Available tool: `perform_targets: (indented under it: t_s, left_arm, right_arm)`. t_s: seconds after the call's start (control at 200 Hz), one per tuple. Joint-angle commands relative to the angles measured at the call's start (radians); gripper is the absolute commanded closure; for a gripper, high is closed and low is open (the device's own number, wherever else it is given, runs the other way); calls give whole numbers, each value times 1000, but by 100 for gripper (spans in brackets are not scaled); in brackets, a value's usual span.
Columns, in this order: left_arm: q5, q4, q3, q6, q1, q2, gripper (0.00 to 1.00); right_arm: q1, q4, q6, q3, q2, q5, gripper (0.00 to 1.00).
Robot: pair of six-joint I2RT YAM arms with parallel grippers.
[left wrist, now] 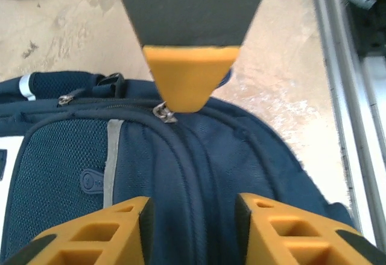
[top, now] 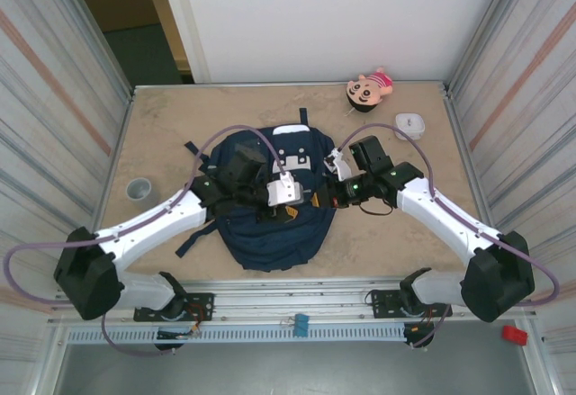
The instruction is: Pack the student bag
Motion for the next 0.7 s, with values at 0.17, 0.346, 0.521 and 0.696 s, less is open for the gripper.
perform_targets:
  t_s: [0.17,0.346,0.521,0.696]
  left_arm:
    - [-16,26,25,6,0,33,97]
    - [29,24,-22,55,1,-32,100]
    - [125,69,-78,97,1,-92,100]
    - [164,63,-89,130,1,-93,100]
  right_arm:
    - [-36,8,17,9,-21,26,100]
    - [-143,62,57,-7,11,71,100]
    - [-178,123,78,38,114,118,100]
    - [-177,171,97,74,200,113,100]
